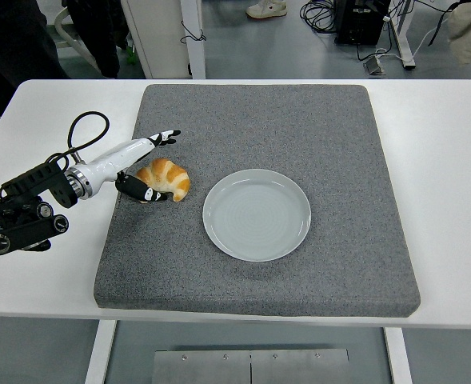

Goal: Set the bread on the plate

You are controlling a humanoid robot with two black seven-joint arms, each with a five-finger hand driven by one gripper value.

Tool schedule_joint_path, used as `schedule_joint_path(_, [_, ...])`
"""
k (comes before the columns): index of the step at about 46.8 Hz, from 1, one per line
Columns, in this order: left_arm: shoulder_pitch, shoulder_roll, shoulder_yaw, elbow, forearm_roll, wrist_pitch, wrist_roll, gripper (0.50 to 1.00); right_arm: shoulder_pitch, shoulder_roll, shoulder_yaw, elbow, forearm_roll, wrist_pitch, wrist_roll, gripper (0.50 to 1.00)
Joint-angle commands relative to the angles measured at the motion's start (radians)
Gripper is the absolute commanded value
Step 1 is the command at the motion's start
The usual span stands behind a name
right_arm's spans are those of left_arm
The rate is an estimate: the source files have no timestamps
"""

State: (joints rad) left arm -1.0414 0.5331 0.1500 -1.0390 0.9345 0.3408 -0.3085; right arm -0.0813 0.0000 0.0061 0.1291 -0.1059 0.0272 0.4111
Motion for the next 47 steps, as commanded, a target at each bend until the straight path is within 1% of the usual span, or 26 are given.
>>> schedule_joint_path(1, [0.003,-0.013,0.000,0.017,-0.014,0.000,0.000,0.948,0.000,0.000,0.000,0.000,0.000,0.000,0.000,1.000])
schedule_joint_path(5, [0.003,-0.027,0.002,0.037,-0.046,0.000,0.000,0.927,0.000,0.000,0.000,0.000,0.000,0.000,0.000,1.000])
schedule_joint_path(8, [0.003,-0.031,0.003,0.040,-0.052,0.000,0.000,0.877,0.000,0.000,0.000,0.000,0.000,0.000,0.000,1.000])
schedule_joint_path(9, [0.003,-0.031,0.003,0.040,-0.052,0.000,0.000,0.853,0.000,0.000,0.000,0.000,0.000,0.000,0.000,1.000])
schedule_joint_path(13, [0.001,-0.031,0.006,0.042,-0.049,0.000,0.000,0.721,0.000,0.000,0.000,0.000,0.000,0.000,0.000,1.000])
schedule_joint_path(16, [0.000,-0.031,0.011,0.042,-0.049,-0.002,0.000,0.580,0.000,0.000,0.000,0.000,0.000,0.000,0.000,1.000])
schedule_joint_path(17, [0.000,-0.031,0.011,0.042,-0.049,-0.003,-0.001,0.553,0.000,0.000,0.000,0.000,0.000,0.000,0.000,1.000])
schedule_joint_path(21, [-0.002,-0.030,0.011,0.042,-0.049,-0.003,-0.009,0.500,0.000,0.000,0.000,0.000,0.000,0.000,0.000,1.000])
schedule_joint_path(38, [-0.014,-0.016,0.014,0.042,-0.040,-0.002,-0.050,0.500,0.000,0.000,0.000,0.003,0.000,0.002,0.000,1.000])
schedule_joint_path(43, [-0.017,-0.008,0.014,0.040,-0.039,-0.003,-0.053,0.500,0.000,0.000,0.000,0.001,0.000,0.002,0.000,1.000])
schedule_joint_path(47, [-0.041,0.007,0.014,0.040,-0.037,-0.003,-0.055,0.500,0.000,0.000,0.000,0.001,0.000,0.002,0.000,1.000])
